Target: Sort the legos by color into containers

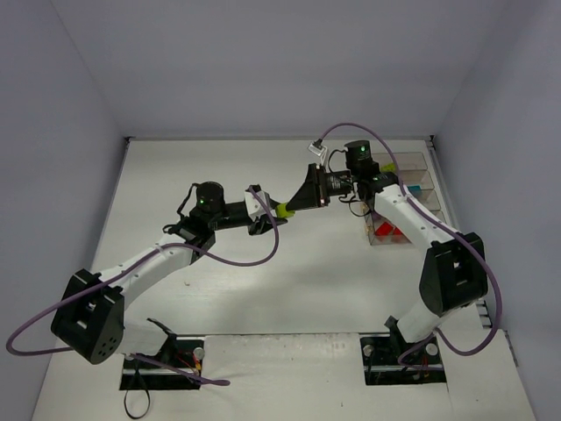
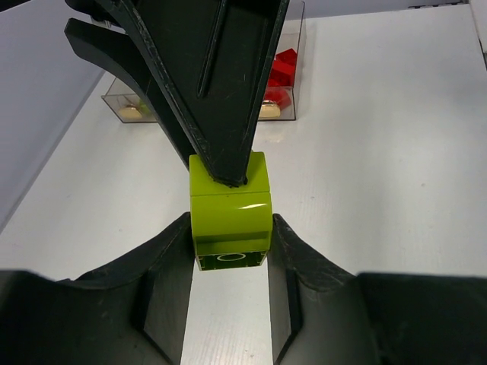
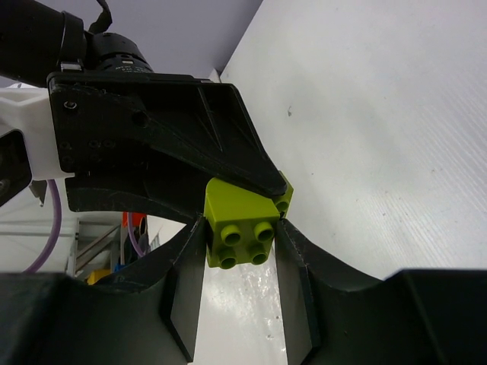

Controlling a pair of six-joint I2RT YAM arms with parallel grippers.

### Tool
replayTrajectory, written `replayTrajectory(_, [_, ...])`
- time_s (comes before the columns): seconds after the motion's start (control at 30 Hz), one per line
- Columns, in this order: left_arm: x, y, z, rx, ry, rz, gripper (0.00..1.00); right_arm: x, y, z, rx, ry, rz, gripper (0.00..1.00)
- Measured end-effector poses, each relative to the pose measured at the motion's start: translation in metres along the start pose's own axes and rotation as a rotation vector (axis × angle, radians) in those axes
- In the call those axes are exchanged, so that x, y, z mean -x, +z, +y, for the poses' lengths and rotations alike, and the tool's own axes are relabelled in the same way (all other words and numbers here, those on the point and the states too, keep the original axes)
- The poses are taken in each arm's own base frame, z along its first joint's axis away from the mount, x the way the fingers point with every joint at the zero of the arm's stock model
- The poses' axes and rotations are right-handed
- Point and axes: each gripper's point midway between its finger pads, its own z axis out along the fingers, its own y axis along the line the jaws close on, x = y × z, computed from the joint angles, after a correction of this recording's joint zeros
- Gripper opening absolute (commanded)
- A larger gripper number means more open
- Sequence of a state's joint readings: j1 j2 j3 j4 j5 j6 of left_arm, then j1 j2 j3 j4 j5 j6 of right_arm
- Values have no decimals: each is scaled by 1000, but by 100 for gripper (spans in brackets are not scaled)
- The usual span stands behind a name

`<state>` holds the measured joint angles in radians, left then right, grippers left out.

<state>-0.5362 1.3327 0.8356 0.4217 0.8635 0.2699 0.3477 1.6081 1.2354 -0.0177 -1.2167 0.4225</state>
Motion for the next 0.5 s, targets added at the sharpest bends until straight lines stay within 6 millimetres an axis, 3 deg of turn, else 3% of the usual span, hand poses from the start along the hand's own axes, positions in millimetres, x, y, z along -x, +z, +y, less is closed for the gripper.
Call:
replayTrajectory(0.17, [5,-2,2,21,12,-7,0,2,-6,2,8,-8,-10,0])
replayTrajectory(0.4, [-19,-19,12,100,-47,38,0,23,-44,-19,-56,-7,-117,0])
replayTrajectory(0.5, [-23,-20,11,105,-65,44,0,25,-49,-24,-68,-8,-130,0])
